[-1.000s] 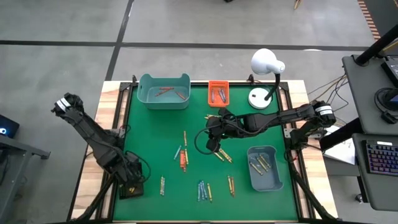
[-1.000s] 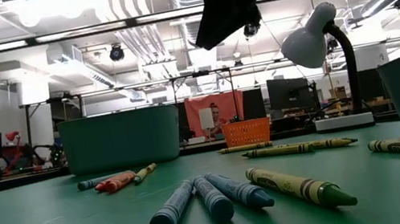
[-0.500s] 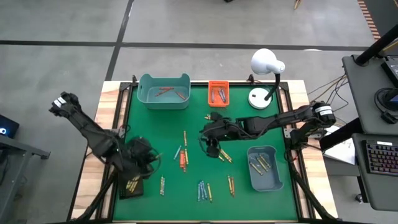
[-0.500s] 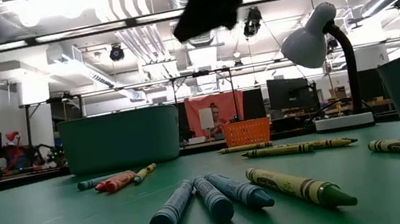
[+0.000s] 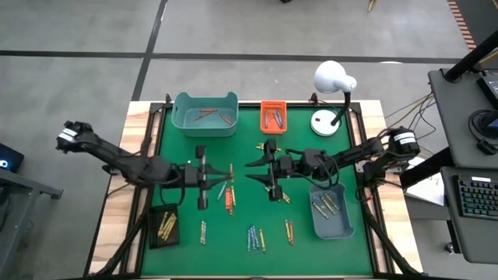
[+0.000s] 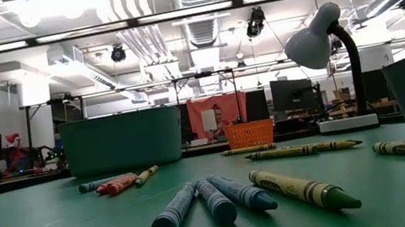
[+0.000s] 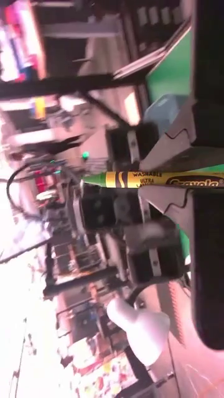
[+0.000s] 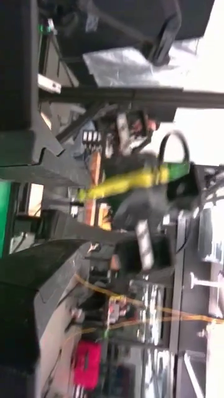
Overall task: Sort crayons
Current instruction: Put the green crayon into the blue bin
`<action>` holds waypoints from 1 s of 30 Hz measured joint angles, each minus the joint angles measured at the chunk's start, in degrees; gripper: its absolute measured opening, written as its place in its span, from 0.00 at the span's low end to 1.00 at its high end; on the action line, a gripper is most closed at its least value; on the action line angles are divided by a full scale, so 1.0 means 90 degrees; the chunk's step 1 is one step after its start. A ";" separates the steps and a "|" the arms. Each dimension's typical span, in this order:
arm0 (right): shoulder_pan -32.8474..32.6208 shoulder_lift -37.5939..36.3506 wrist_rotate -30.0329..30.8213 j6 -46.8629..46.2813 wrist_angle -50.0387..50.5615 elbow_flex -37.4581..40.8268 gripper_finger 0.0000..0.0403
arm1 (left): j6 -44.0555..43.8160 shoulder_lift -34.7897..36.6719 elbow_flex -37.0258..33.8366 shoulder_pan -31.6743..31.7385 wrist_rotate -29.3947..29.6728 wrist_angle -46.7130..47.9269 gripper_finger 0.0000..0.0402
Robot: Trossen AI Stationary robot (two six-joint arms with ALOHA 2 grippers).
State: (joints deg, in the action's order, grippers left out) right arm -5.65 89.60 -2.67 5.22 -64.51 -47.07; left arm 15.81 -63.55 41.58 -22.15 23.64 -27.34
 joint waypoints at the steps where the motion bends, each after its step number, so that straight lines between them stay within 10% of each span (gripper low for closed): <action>1: -0.0003 0.0005 -0.0099 -0.0008 -0.0036 0.0005 0.33 | -0.0013 -0.0048 -0.0161 0.0102 -0.0106 -0.0365 0.00; 10: -0.0051 0.0009 0.0271 0.0090 -0.0049 -0.0122 0.33 | -0.0077 -0.0651 -0.1153 0.0358 -0.0199 -0.3081 0.00; 30: -0.0036 0.0148 0.0308 0.0407 0.0660 -0.0901 0.28 | -0.0222 -0.1465 -0.0864 0.0665 -0.0180 -0.3374 0.00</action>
State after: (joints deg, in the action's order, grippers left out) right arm -5.98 90.94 0.10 8.89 -58.57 -55.18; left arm 13.81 -76.74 33.80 -16.16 22.02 -57.70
